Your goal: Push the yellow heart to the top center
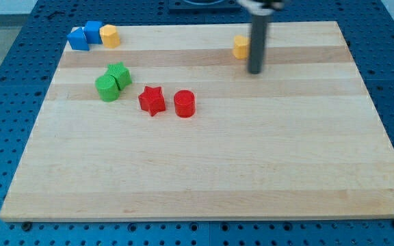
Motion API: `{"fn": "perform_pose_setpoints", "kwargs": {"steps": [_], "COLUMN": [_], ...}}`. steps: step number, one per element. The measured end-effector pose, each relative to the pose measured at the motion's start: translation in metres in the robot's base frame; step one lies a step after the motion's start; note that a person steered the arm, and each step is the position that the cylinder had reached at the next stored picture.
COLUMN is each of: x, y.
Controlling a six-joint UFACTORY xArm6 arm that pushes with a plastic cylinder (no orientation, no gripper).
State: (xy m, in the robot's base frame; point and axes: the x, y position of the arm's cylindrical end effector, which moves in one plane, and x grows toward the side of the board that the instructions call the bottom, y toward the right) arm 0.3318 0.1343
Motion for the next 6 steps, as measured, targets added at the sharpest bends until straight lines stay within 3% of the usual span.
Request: {"fn": "perform_pose_setpoints", "kwargs": {"steps": [1,3,4,6], "x": [-0.016,-0.063,-0.065,-0.045], "y": [0.019,-0.008,-0.051,-0.018]}}
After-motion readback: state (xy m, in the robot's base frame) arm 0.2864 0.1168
